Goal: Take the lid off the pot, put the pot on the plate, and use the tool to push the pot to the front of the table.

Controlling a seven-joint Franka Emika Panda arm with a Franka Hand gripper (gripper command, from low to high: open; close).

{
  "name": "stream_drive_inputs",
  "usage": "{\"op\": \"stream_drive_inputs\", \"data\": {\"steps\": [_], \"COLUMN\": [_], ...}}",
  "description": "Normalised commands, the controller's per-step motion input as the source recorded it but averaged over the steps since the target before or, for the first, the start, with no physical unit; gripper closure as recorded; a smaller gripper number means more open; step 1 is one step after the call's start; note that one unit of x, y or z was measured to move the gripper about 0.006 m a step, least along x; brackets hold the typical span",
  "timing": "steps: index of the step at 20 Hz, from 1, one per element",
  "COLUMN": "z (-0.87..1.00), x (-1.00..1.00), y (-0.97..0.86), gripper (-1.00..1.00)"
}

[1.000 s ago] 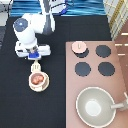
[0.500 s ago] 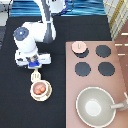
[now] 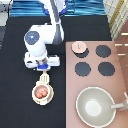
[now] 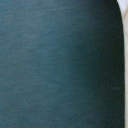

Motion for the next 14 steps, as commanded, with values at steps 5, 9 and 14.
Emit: {"op": "stream_drive_inputs", "data": {"steps": [5, 9, 14], "z": [0.14, 0.21, 0.34], "x": [0.92, 0.85, 0.69], "y": [-0.29, -0.47, -0.38], "gripper": [1.0, 1.0, 1.0]}}
